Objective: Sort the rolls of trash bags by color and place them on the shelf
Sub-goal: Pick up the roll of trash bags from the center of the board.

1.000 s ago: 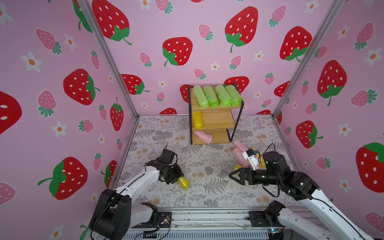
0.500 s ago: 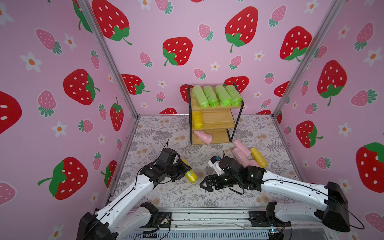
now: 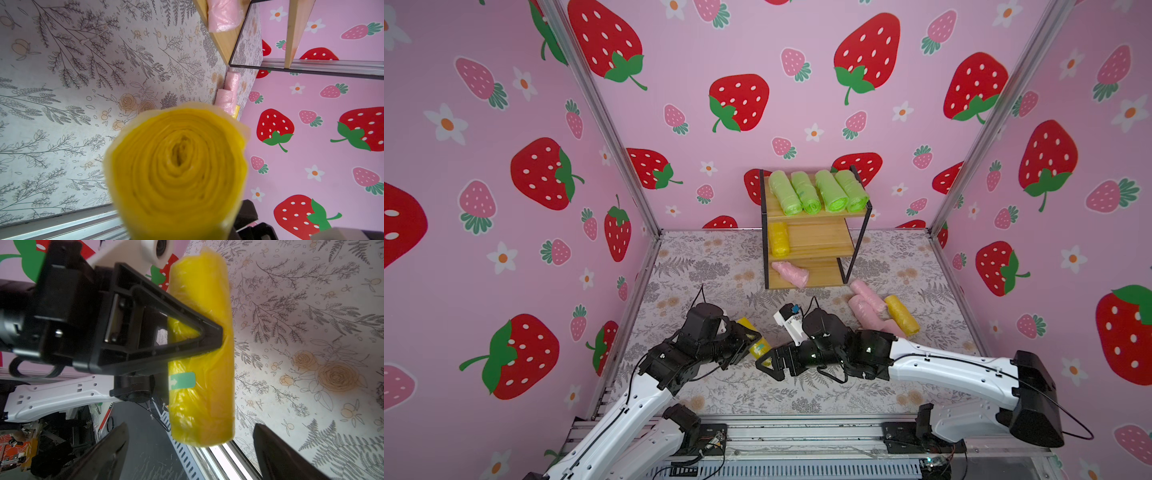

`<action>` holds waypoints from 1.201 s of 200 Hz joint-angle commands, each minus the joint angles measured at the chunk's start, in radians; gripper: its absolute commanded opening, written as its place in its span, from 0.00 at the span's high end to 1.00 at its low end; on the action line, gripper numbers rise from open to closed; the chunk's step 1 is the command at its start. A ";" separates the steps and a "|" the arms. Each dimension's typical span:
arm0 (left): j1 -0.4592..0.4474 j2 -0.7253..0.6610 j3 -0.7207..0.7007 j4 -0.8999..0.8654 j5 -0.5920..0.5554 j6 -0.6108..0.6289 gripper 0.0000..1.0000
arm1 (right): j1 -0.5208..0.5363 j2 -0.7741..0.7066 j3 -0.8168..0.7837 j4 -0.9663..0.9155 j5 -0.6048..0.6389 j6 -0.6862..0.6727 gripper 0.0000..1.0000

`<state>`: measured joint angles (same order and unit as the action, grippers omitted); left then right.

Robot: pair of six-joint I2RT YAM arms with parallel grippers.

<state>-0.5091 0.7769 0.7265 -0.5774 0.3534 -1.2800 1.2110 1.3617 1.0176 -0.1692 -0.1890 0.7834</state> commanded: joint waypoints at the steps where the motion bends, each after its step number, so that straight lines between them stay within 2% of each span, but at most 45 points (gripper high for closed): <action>1: -0.006 -0.009 0.034 0.019 0.023 -0.013 1.00 | 0.003 0.030 0.012 0.030 0.017 -0.015 0.00; 49: -0.023 -0.038 0.000 0.056 0.016 -0.057 1.00 | 0.003 0.083 0.029 0.040 0.020 -0.008 0.06; 104: -0.051 -0.077 -0.058 0.081 -0.010 -0.093 1.00 | 0.001 0.074 0.007 0.067 0.065 0.008 0.11; 154: -0.069 -0.067 -0.070 0.098 -0.023 -0.101 1.00 | -0.004 0.058 -0.006 0.073 0.069 0.005 0.23; 171: -0.072 -0.060 -0.068 0.099 -0.025 -0.100 1.00 | -0.004 0.048 -0.014 0.077 0.069 0.004 0.31; 193: -0.074 -0.055 -0.068 0.101 -0.026 -0.101 1.00 | -0.005 0.047 -0.019 0.078 0.065 0.006 0.47; 233: -0.077 -0.054 -0.062 0.097 -0.037 -0.105 1.00 | -0.005 0.046 -0.027 0.074 0.067 0.012 0.82; 237: -0.076 -0.053 -0.060 0.094 -0.038 -0.103 0.96 | -0.005 0.044 -0.027 0.069 0.069 0.013 0.86; 240: -0.076 -0.053 -0.059 0.093 -0.040 -0.103 0.89 | -0.005 0.043 -0.027 0.067 0.072 0.013 0.89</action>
<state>-0.5808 0.7277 0.6506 -0.5167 0.3225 -1.3853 1.2098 1.4322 1.0065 -0.0933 -0.1368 0.7891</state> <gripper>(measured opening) 0.351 0.252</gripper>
